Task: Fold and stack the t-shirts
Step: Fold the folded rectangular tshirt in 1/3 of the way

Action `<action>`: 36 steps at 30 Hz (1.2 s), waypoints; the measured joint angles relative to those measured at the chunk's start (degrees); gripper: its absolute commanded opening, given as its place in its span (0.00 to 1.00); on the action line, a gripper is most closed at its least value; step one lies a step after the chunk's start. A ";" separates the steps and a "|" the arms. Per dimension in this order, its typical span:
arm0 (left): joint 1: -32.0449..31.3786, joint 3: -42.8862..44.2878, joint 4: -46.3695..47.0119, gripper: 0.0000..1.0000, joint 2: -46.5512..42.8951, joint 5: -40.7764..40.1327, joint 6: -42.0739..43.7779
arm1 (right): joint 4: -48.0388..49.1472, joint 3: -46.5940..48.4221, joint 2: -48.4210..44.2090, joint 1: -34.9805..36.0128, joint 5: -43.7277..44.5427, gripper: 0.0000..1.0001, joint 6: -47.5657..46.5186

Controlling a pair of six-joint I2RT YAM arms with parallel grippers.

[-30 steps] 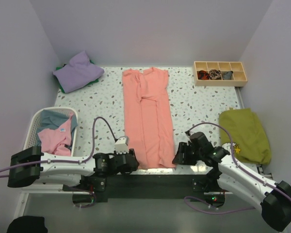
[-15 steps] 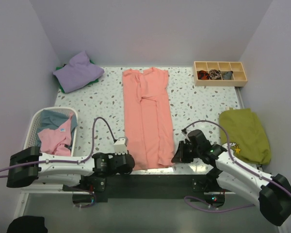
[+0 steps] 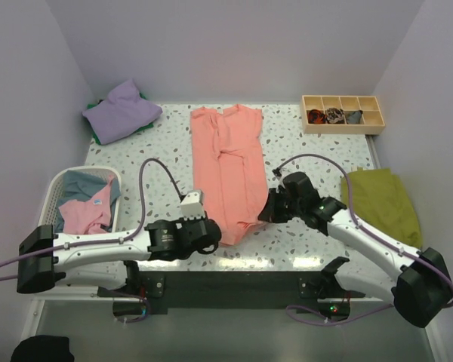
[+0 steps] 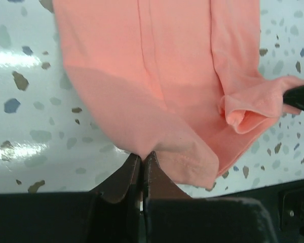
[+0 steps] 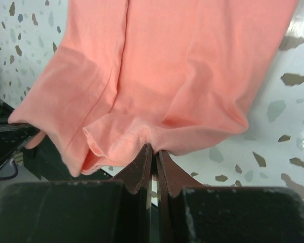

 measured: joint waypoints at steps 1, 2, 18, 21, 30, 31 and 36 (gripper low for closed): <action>1.16 0.66 -0.15 0.00 0.37 -0.59 0.87 | -0.02 0.98 1.22 0.00 0.74 0.05 -0.59; 2.64 1.16 -0.13 0.00 0.68 -1.07 1.90 | -0.39 2.69 3.06 0.00 1.40 0.05 -1.38; 30.25 9.29 13.90 0.00 17.57 6.84 25.64 | -0.90 29.03 32.00 -4.57 4.17 0.00 -9.35; 33.77 12.35 16.11 0.00 21.92 9.55 29.27 | -1.25 32.92 36.74 -6.01 4.20 0.00 -10.29; 39.58 20.57 19.93 0.47 32.15 15.78 35.67 | -3.50 42.12 45.92 -9.70 5.62 0.18 -12.50; 40.00 21.03 20.31 0.54 33.07 16.31 36.26 | -3.72 43.04 46.69 -10.14 5.92 0.53 -12.79; 41.11 20.98 20.00 0.78 34.56 15.76 37.09 | -4.20 46.14 49.59 -12.35 9.79 0.64 -15.06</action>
